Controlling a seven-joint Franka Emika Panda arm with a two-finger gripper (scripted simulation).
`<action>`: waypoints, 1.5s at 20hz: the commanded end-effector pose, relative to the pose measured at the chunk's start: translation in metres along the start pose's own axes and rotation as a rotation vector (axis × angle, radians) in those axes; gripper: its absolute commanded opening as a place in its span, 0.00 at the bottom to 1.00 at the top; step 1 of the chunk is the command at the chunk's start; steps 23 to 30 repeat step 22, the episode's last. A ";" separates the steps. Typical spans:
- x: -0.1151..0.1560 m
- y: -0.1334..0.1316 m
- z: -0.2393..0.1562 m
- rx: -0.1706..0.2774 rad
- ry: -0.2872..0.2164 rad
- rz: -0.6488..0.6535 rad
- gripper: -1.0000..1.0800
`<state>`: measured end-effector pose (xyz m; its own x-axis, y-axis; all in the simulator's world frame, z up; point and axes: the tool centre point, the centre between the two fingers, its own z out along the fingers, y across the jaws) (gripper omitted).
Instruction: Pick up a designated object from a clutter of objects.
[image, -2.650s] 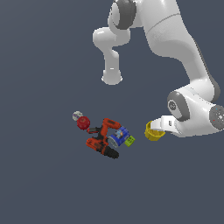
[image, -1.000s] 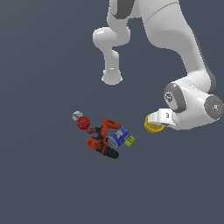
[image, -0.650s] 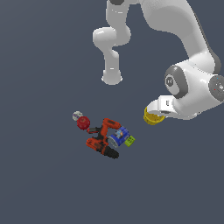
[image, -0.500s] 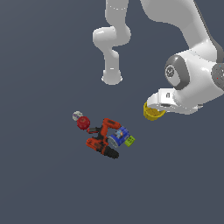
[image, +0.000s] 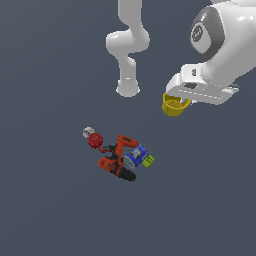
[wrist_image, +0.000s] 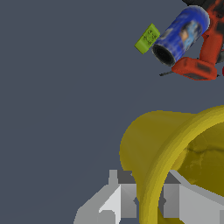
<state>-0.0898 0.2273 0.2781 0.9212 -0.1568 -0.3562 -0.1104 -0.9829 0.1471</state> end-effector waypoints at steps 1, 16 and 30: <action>-0.019 0.011 -0.022 0.001 0.001 0.000 0.00; -0.089 0.054 -0.106 0.002 0.001 -0.001 0.00; -0.095 0.057 -0.114 0.002 0.001 -0.001 0.00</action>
